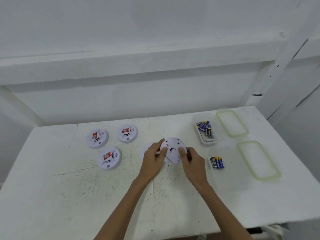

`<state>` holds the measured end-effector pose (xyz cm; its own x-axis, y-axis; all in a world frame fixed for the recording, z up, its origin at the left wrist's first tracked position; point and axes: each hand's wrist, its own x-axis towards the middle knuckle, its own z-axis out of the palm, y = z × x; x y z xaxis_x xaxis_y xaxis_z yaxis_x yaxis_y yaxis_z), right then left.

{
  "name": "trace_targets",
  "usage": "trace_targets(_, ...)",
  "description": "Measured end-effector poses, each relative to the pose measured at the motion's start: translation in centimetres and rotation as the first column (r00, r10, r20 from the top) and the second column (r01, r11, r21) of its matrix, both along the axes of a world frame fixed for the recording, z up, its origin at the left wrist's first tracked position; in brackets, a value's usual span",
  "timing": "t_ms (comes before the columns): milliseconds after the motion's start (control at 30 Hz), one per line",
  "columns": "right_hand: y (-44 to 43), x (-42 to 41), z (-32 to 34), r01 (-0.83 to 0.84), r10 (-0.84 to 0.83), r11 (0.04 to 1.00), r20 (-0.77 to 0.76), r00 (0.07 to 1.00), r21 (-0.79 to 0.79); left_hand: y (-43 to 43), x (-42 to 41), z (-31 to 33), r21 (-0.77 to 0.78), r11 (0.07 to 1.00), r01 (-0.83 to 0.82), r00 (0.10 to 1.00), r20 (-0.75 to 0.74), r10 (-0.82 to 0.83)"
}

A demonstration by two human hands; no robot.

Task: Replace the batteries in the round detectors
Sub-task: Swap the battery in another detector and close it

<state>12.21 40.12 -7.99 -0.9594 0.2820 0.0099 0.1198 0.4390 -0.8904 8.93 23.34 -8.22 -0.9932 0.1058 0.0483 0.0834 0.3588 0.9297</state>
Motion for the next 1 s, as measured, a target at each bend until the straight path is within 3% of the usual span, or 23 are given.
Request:
trace_targets(100, 0.1, 1.1, -1.0, 0.039, -0.038, 0.999, 0.071, 0.997, -0.005, 1.0, 2.1, -1.5, 0.064, 0.994, 0.089, 0.977, 0.189, -0.099)
trace_targets(233, 0.5, 2.0, -1.6, 0.061, -0.062, 0.998, 0.116, 0.991, 0.012, 2.2, 3.3, -2.3, 0.237, 0.960, 0.150, 0.966, 0.172, -0.193)
trace_targets(633, 1.9, 3.7, -3.1, -0.023, -0.028, 0.967, 0.197, 0.980, 0.253, 1.6, 4.7, -4.3, -0.002, 0.989, 0.146, 0.988, -0.041, -0.146)
trace_targets(767, 1.6, 4.2, -3.2, 0.015, -0.058, 0.943, 0.122, 0.991, 0.333, 1.9, 4.9, -5.5, -0.052, 0.993, 0.109, 0.994, -0.006, -0.109)
trace_targets(1000, 1.2, 3.2, -3.6, -0.196, 0.182, 0.942, 0.076, 0.980, 0.273, 2.2, 5.2, -6.2, -0.084, 0.995, 0.054, 0.999, 0.008, -0.053)
